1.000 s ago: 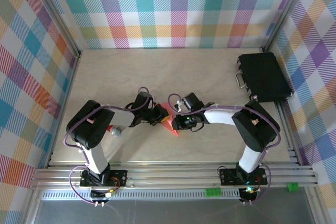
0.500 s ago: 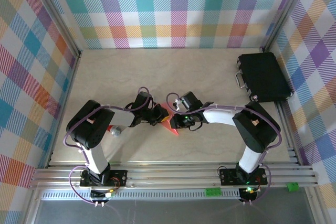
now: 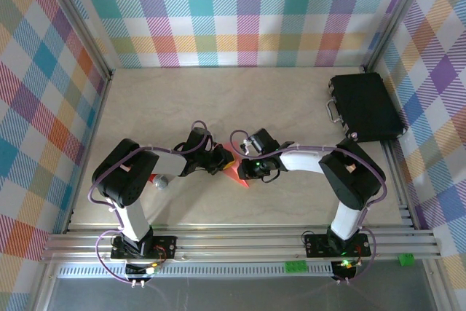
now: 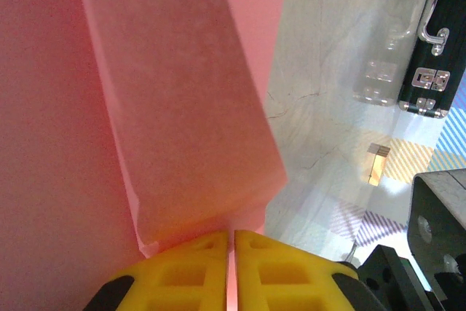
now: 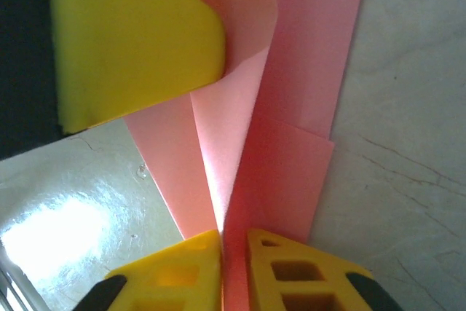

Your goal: Fold a paper plane with a square sheet of paper (pick it up from the middle)

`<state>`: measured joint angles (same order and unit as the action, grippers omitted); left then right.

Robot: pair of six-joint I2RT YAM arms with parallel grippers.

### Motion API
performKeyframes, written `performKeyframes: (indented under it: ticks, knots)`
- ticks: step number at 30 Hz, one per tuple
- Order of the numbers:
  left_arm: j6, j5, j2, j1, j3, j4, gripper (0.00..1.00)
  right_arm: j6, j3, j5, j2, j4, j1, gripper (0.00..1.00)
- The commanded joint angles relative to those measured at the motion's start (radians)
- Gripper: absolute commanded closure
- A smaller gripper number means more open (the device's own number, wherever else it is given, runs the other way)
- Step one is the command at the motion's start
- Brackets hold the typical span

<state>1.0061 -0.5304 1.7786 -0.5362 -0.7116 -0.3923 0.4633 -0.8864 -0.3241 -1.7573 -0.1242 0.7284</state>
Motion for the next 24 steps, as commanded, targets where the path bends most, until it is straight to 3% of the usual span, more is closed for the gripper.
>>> performKeyframes:
  ticks: [1,10,24]
  knots:
    - [-0.002,0.006,0.003,-0.007,-0.015,0.026,0.89,0.013,0.024,0.008,-0.014,-0.005,0.007,0.86]
    - [-0.021,0.012,-0.052,-0.002,-0.023,0.046,0.87,0.022,0.078,-0.047,0.006,0.048,-0.012,0.92]
    - [-0.022,0.002,-0.130,0.004,0.047,-0.031,0.84,0.088,0.159,-0.407,-0.024,0.267,-0.127,1.00]
